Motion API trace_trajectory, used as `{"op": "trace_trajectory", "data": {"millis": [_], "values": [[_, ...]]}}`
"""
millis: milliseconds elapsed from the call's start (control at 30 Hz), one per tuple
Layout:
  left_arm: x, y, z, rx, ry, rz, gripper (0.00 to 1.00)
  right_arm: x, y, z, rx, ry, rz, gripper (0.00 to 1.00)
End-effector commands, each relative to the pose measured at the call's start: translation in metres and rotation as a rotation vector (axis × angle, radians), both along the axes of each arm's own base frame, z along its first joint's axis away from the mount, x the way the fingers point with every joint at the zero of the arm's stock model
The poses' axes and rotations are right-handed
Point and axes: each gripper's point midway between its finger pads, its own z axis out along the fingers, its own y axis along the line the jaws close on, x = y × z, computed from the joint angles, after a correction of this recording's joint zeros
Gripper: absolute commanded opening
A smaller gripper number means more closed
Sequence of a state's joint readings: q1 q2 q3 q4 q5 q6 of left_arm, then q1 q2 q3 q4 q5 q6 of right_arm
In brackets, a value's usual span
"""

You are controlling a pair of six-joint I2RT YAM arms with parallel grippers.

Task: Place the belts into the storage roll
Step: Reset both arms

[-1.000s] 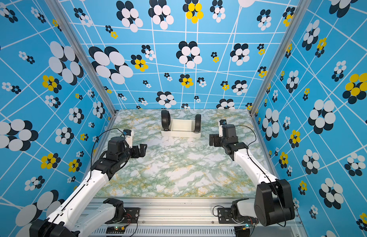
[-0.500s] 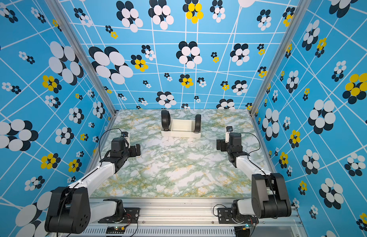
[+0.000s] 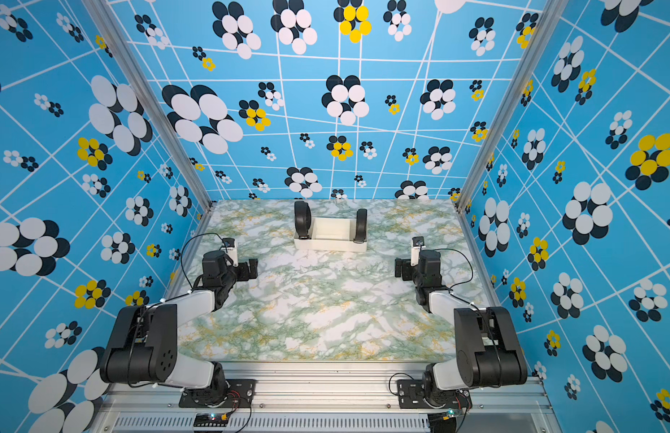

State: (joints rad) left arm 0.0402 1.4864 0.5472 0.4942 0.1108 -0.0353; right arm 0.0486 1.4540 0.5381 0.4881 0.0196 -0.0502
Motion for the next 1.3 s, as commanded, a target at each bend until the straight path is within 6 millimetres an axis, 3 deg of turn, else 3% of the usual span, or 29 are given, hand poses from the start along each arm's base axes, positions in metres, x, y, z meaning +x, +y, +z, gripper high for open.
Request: {"op": "trace_trajectory", "data": {"millis": [0,100,267,400,500,567,1267], "values": [[0.004,-0.010,0.016,-0.009,-0.152,-0.071,1.00,-0.001,-0.001,0.007,-0.003,-0.058,0.010,0.99],[-0.007,-0.016,0.012,-0.003,-0.197,-0.104,1.00,-0.008,-0.001,0.009,0.000,-0.098,0.013,0.99],[-0.005,-0.015,0.007,0.010,-0.194,-0.085,1.00,-0.016,-0.003,0.011,0.004,-0.165,0.003,0.99],[-0.005,-0.014,0.006,0.012,-0.193,-0.080,1.00,-0.024,-0.006,0.002,0.004,-0.225,-0.014,0.99],[-0.005,-0.006,0.006,0.029,-0.200,-0.022,0.99,-0.011,-0.011,-0.002,0.006,-0.170,-0.042,0.99],[-0.004,-0.005,0.006,0.036,-0.198,-0.015,1.00,-0.003,-0.033,-0.005,0.074,-0.116,-0.128,0.99],[-0.005,-0.007,0.006,0.048,-0.204,-0.011,1.00,-0.004,-0.033,-0.006,0.059,-0.111,-0.133,0.99]]}}
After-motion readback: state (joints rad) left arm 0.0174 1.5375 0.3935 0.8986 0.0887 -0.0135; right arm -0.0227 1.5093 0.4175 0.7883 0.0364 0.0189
